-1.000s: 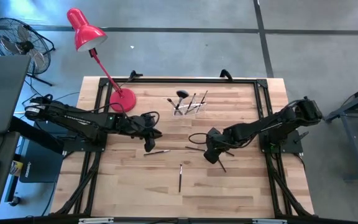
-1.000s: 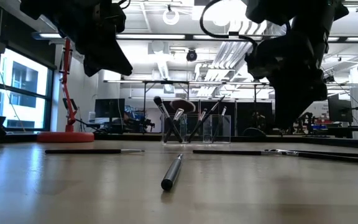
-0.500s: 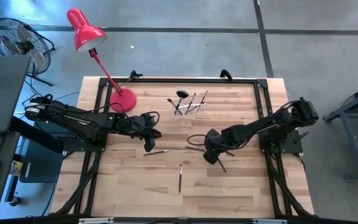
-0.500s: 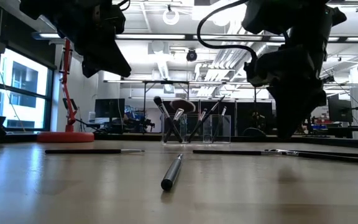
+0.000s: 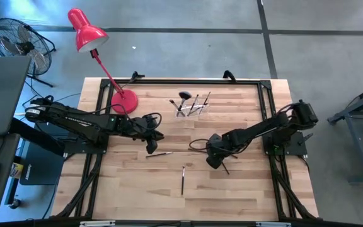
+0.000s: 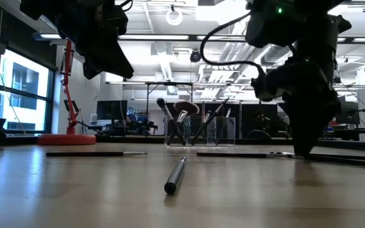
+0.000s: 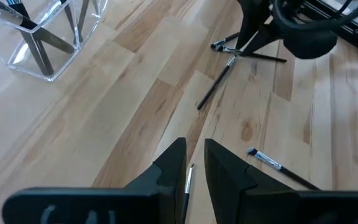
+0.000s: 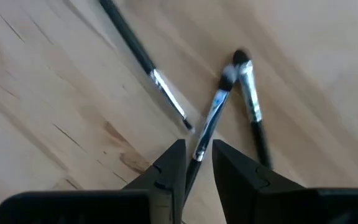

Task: Put items in baskets/containers
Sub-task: Put the eyeshadow brush into the transparent organizer

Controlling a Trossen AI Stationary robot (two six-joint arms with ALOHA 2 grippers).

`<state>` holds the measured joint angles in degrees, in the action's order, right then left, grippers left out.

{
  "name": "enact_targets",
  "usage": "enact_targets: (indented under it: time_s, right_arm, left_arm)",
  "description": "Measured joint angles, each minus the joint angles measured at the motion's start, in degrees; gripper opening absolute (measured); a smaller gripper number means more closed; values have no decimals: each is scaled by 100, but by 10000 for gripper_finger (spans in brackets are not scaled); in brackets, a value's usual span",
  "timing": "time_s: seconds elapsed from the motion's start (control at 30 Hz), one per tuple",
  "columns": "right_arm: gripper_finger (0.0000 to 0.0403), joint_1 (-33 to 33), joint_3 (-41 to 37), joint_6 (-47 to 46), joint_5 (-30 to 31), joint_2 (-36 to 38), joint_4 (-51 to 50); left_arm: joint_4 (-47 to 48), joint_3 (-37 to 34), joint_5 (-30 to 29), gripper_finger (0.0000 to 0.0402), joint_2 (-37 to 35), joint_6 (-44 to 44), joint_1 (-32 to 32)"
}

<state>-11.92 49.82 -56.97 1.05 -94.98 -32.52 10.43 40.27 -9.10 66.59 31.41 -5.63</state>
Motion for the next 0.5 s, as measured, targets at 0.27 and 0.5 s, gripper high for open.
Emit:
enact_targets:
  time_s: [0.27, 0.5]
  right_arm:
    - [68, -22, 22, -193, 164, -201, 27]
    - [9, -20, 15, -230, 195, -205, 24]
  left_arm:
    - [3, 0, -5, 56, 2, 12, 0]
    - [0, 0, -77, 56, 2, 10, 0]
